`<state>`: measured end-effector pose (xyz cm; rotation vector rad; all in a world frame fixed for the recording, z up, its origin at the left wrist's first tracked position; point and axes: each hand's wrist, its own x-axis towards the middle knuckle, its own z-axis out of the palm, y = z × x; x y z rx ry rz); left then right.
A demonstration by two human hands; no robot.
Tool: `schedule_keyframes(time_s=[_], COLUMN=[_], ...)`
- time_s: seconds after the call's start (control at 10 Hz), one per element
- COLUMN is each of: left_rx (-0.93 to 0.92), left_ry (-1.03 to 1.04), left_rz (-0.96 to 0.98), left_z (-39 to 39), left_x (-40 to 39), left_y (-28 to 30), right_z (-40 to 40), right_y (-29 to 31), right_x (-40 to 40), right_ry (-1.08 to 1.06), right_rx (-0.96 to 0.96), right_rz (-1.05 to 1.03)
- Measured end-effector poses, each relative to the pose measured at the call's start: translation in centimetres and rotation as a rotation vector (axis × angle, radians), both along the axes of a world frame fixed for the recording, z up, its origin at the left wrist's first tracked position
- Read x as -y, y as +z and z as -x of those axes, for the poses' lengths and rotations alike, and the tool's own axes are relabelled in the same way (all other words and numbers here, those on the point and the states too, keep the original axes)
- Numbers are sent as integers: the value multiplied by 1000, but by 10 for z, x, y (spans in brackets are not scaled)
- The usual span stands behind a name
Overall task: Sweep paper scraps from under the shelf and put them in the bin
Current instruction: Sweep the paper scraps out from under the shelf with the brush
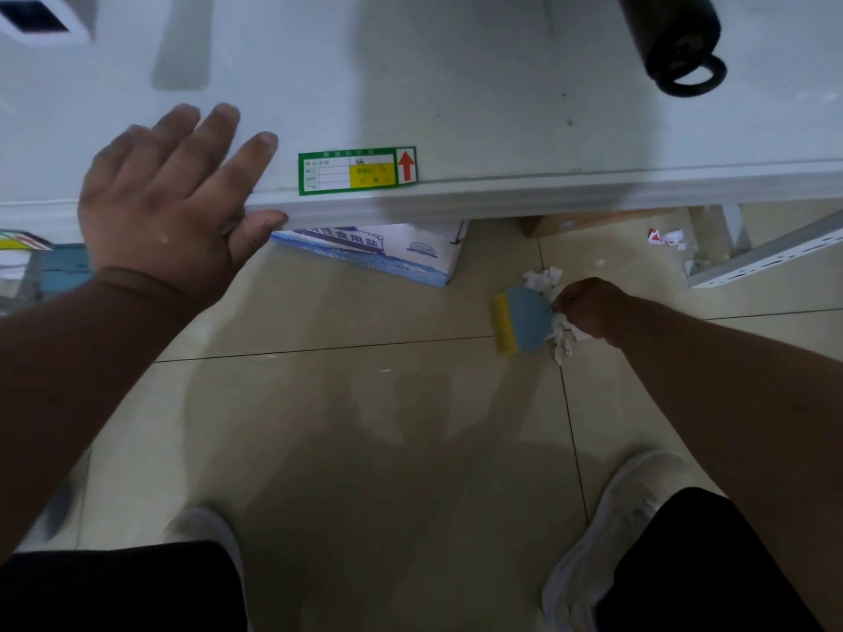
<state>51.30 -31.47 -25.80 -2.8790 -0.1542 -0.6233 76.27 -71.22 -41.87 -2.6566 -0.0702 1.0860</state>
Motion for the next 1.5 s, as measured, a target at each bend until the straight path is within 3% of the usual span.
schedule_keyframes(time_s=[0.1,0.2,0.5,0.6,0.9,1.1,1.2,1.3,1.4,1.5], left_rx=[33,45,53,52,41,-125,-236,-323,-362,-459], left_ry=[-8,-10,9,14,10,78,-63,-346,-449,-350], left_rz=[-30,-36,-42,-48,-50,27,86,-5,35,174], left_z=[-1,-1,0,0,-1,1,-5,-18,-29,-36], left_x=[-4,-6,-5,-5,-8,-2,12,62,134,196], left_y=[-4,-6,-7,-7,-8,1,24,47,66,85], right_z=[-8,-9,-6,-6,1,15,17,28,37,38], right_y=[0,0,6,8,10,44,64,92,131,161], right_x=[11,22,22,22,18,5,-6,-10,-4,13], right_ry=[21,239,66,239,40,97,345,577,391,269], right_rx=[66,150,152,103,36,68,-84,72,3,-98], right_rz=[29,41,-46,17,-15,-59,-176,20,-23,-90])
